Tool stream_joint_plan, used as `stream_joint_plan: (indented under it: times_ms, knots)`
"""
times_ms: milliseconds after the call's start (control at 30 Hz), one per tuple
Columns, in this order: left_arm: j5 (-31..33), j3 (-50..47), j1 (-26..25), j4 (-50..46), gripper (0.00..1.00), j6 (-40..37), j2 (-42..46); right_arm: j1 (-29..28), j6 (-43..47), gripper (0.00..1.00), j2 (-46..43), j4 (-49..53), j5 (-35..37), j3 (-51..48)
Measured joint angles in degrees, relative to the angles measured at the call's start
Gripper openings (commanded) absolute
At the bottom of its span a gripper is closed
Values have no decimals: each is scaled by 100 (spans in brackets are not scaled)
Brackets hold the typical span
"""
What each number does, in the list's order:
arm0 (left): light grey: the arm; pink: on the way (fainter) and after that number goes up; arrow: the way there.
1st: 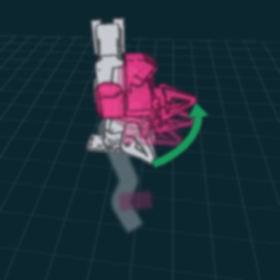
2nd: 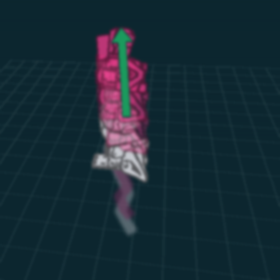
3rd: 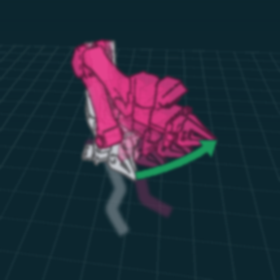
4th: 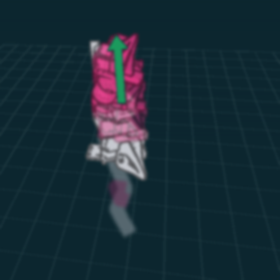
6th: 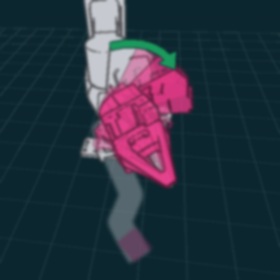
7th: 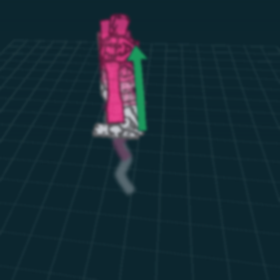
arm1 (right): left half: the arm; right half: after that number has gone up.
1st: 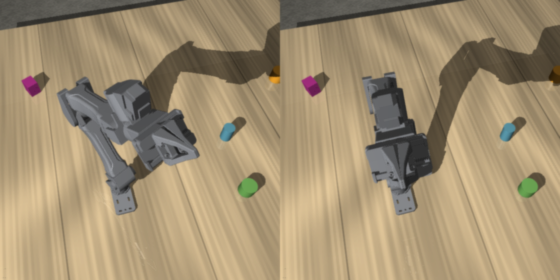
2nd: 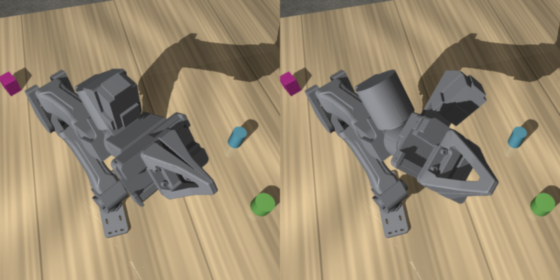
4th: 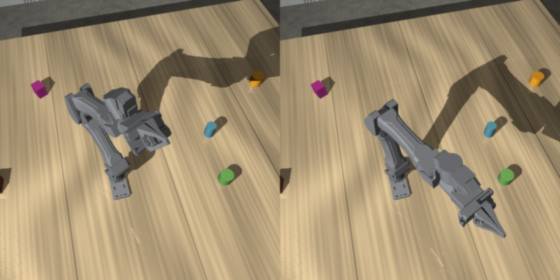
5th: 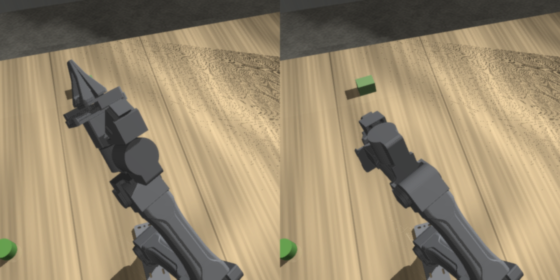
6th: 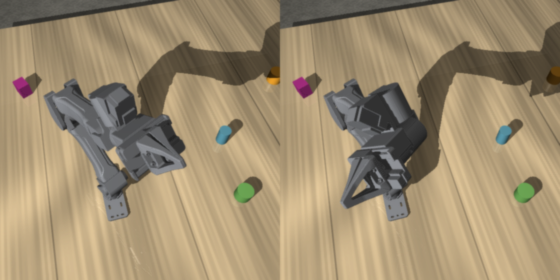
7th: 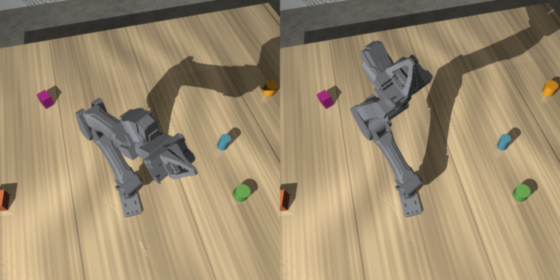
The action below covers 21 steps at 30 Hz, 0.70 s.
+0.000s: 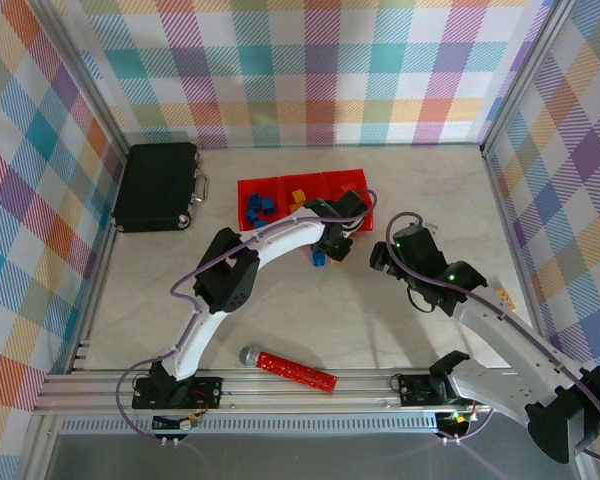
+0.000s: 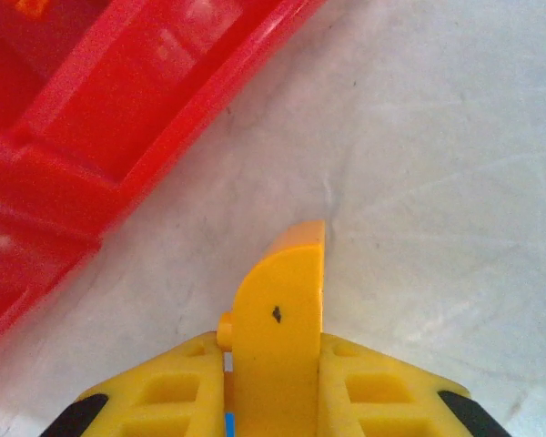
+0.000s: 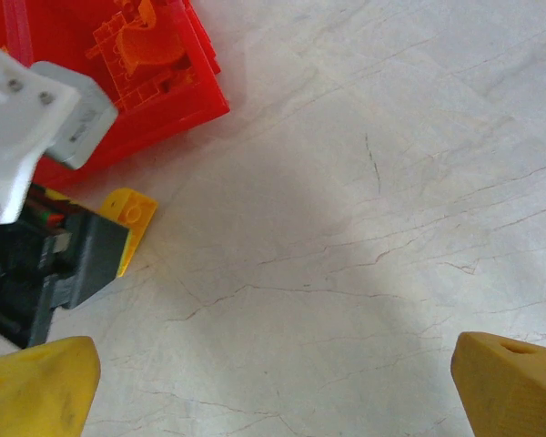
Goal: Sort the legos into containers by color
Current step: Pick up the lego from the center of the table, then place the lego in the container.
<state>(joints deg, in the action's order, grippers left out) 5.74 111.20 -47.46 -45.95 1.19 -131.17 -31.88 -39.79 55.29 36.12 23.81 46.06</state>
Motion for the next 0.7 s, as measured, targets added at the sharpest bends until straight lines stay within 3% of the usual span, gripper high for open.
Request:
stream_joint_plan:
  times_ms: [200,367,700]
  knots:
    - [66,-317,195,308,5,396,1025,4,15,99,-83,26,87,0]
    - [492,-291,671,693,5,713,1620,4,13,99,-94,39,85,0]
    - [540,437,1657,715,6,1222,632,4,13,99,-114,68,85,-37]
